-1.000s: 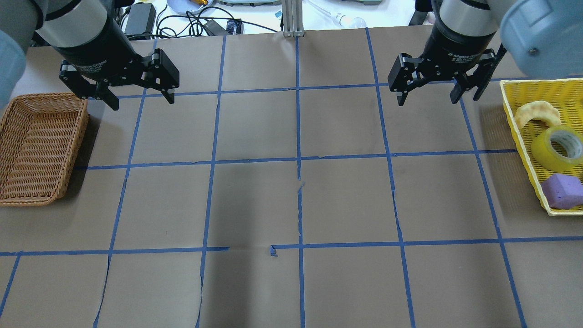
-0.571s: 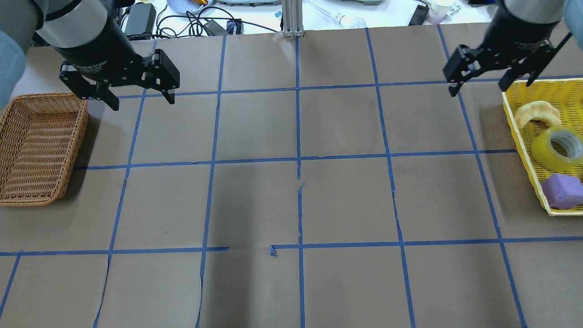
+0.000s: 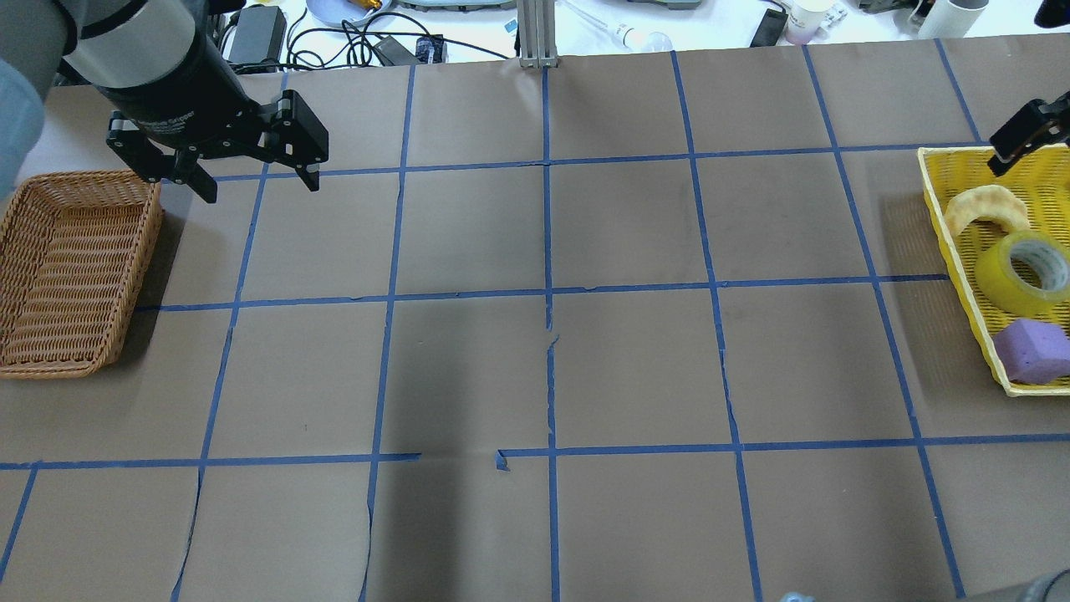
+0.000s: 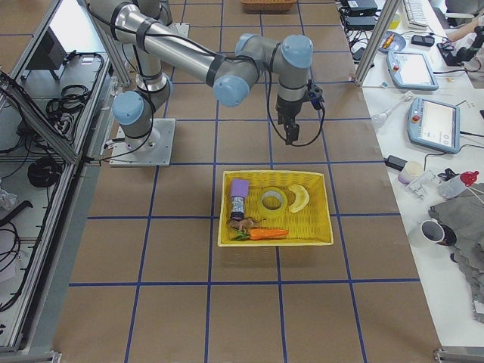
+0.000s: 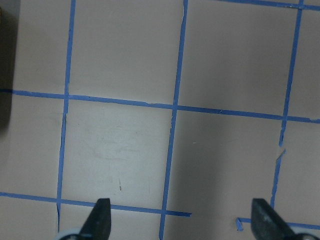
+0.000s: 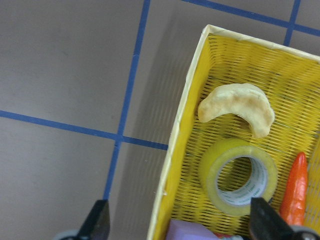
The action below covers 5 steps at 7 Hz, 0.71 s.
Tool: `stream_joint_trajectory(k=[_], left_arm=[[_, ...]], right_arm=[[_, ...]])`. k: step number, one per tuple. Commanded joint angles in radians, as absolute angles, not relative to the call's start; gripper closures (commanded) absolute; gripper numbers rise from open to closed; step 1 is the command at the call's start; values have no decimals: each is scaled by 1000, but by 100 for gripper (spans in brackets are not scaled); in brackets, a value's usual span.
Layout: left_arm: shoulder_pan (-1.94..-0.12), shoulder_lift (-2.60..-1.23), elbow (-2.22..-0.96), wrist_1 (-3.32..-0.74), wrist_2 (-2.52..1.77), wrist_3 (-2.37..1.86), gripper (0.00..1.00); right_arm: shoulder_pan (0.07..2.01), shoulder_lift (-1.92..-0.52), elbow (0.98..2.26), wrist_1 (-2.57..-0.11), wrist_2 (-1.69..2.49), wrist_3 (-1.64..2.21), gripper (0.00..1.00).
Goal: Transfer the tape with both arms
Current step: 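Reach the right gripper down into the yellow basket toward the tape roll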
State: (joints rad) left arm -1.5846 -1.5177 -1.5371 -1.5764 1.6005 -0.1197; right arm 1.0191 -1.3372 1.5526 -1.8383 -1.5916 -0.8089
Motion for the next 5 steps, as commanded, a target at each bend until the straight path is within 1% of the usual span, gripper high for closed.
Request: stream_joint_trajectory(k=[1,3,4,5], left_arm=[[-1585,-1519,-1539,-1577,1600,-120,0],[-1585,-1519,-1539,-1577,1600,-120,0],[-1585,-1519,-1539,-1577,1601,-120,0],[-1585,-1519,-1539,-1577,1600,-120,0]], right_arm=[[887,-1208,1554,-1944,-1582,-975,0],[829,-1076,1554,-2035,-1583,-1014,0],[827,-1033,1554,-2086,-1585,-1009,0],[827,-1017,1555,-2086,-1598,-1005,0]])
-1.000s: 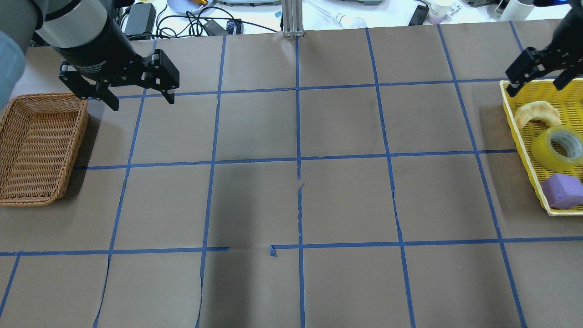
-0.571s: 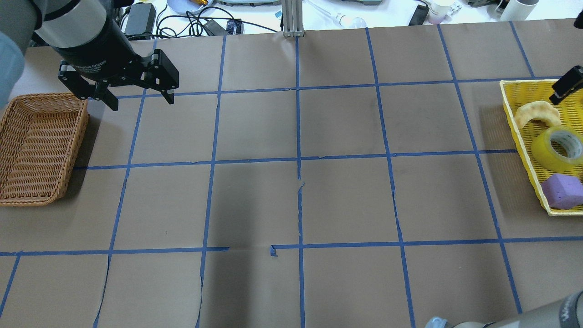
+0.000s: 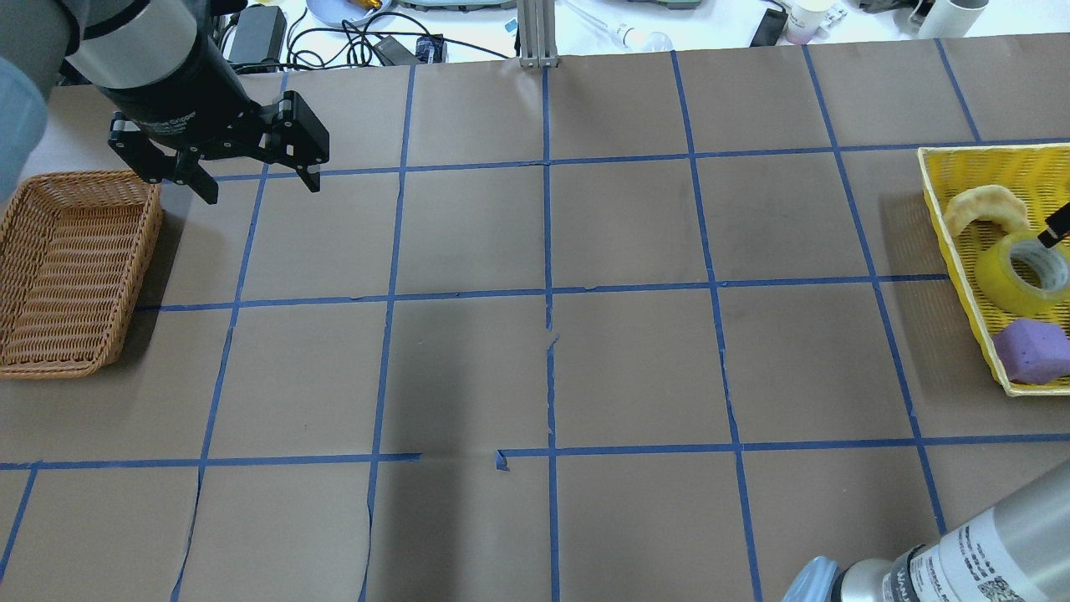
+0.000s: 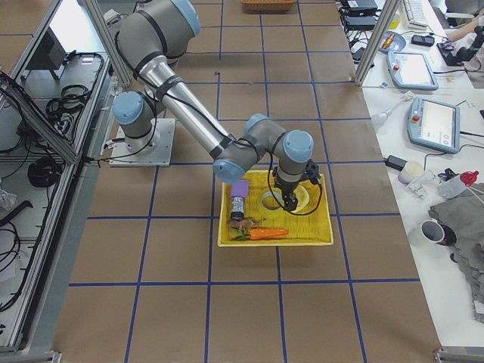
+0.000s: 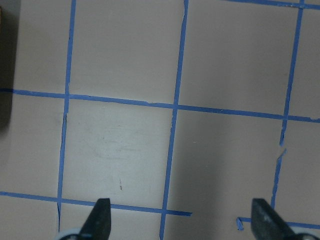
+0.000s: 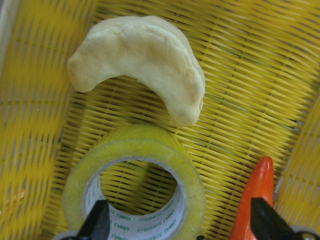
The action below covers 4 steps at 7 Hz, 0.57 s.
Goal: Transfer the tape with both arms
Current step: 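Reach the right gripper down into the yellow basket toward the tape roll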
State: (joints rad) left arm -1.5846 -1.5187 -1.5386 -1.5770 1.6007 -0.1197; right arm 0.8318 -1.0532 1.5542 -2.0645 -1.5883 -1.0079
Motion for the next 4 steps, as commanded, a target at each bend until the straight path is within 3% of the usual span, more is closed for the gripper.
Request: stream_joint_trajectory(k=[1,2,3,4], left_arm=[[-1585,-1519,-1539,-1577,1600,-120,0],[-1585,-1519,-1539,-1577,1600,-120,0],[-1585,-1519,-1539,-1577,1600,-120,0],[-1585,-1519,-1539,-1577,1600,-120,0]], right_arm=[[827,-991,1558,-2086,-1592,-1002,0],[827,-976,1568,-2086,-1591,-987,6],[827,-968,1584,-2085,-1595,-982,46],[827,-971,1579,-2083,-1594,-957,99]])
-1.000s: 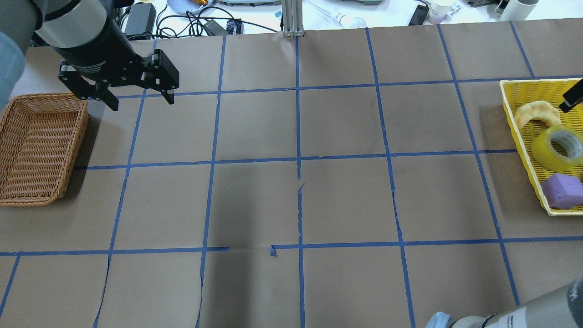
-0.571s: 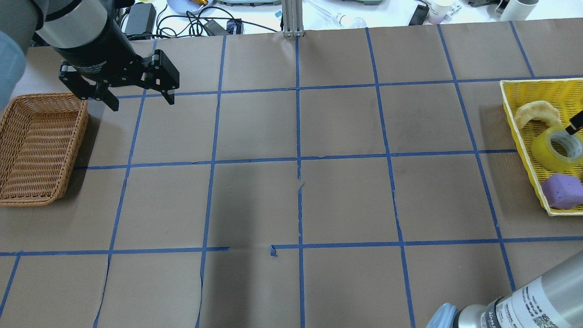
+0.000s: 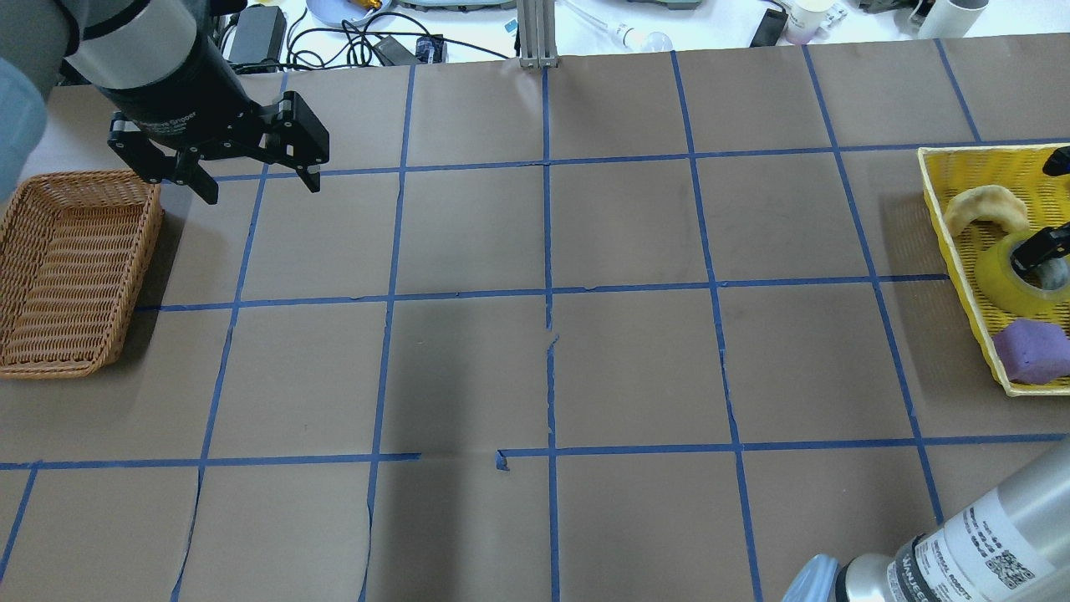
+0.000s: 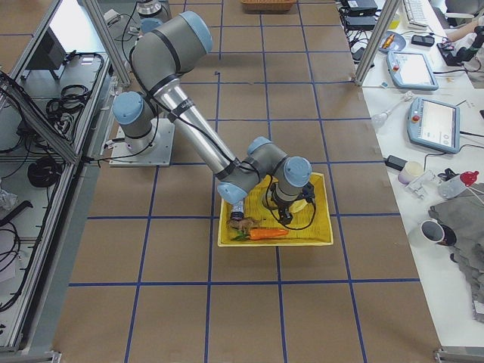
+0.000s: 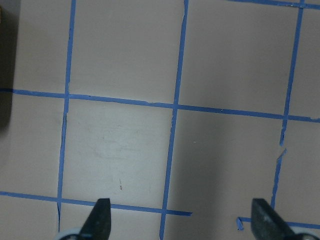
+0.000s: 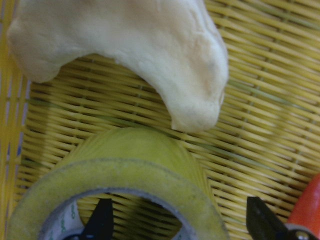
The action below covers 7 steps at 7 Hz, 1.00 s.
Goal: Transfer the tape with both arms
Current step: 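Reach the right gripper down into the yellow basket toward the tape roll, then close the right gripper on the yellow tape roll and lift it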
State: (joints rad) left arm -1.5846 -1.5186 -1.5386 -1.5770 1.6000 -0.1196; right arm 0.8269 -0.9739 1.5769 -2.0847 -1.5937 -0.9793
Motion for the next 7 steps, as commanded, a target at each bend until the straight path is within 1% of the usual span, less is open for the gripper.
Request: stream_joint_trajectory(k=[1,2,3,5,6,7], left_arm=[[-1585,-1519,-1539,-1577,1600,-120,0],[-1585,-1519,-1539,-1577,1600,-120,0],[-1585,-1519,-1539,-1577,1601,-120,0],[-1585,-1519,-1539,-1577,1601,-120,0],[-1585,-1519,-1539,-1577,1601,-120,0],[-1585,-1519,-1539,-1577,1601,-120,0]], right_arm=[[827,-974,1578,-2076,-1594,-957,100],[827,-988,1577,-2074,-1595,-956,100],[831,-1030,1575,-2044,-1597,-956,100],[866,-1223,1572,-1840,-1588,-919,100],[926,-1285,1572,-1806,-1586,-867,100],[1031,-1305,1572,-1763,-1580,-697,100]])
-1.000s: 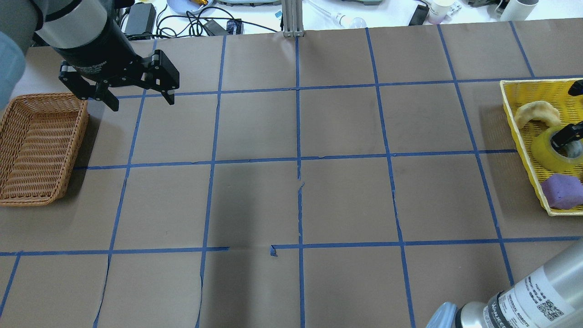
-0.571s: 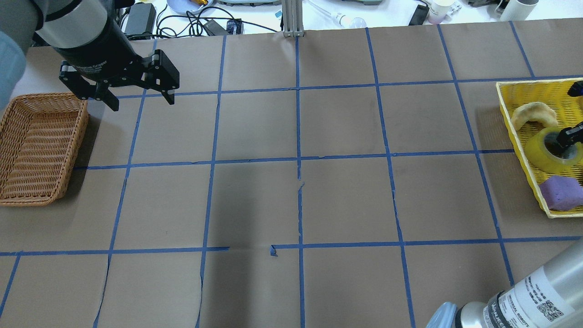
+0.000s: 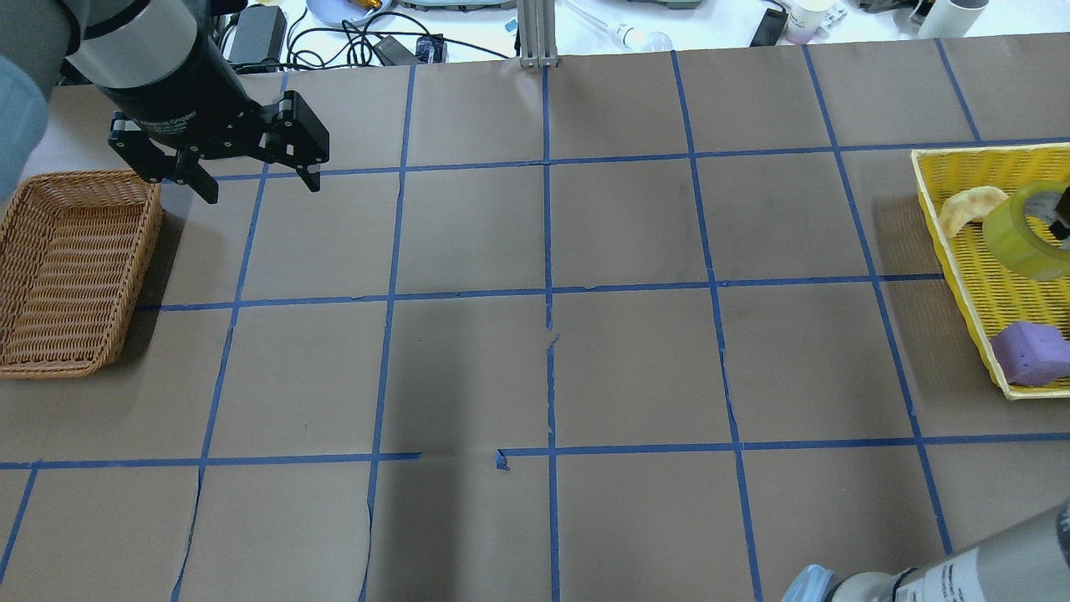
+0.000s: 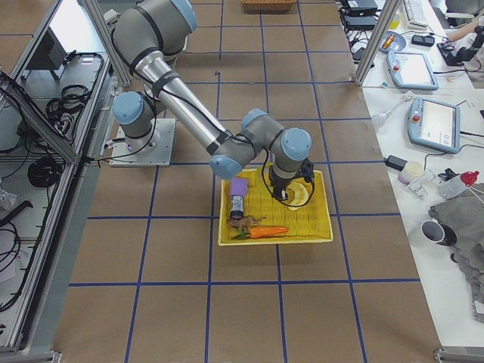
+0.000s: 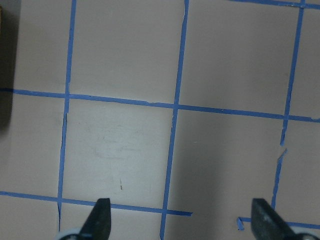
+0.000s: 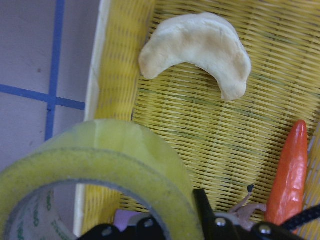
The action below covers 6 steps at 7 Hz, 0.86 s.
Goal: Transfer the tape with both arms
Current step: 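Close the right gripper on the yellow tape roll and lift it, then set the tape roll mid-table with the right gripper while the left arm reaches in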
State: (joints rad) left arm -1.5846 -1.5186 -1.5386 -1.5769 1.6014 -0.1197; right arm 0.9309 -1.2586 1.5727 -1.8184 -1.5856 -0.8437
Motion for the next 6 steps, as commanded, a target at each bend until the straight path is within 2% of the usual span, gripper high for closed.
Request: stream_joint_trajectory(k=[1,4,6], left_arm=[[-1585,-1519,-1539,-1577,1603,-120,0],[-1585,-1517,-1539,-1578,1608,-120,0],[-1585,-1517,-1539,-1578,1608,-120,0]], right_arm=[[1172,-1305,1575,-1740,-1580,-491,100],[1565,-1290,1588,-1735,-1513,41,100],[1717,-1255,1643,-1848,-1403,263,100]])
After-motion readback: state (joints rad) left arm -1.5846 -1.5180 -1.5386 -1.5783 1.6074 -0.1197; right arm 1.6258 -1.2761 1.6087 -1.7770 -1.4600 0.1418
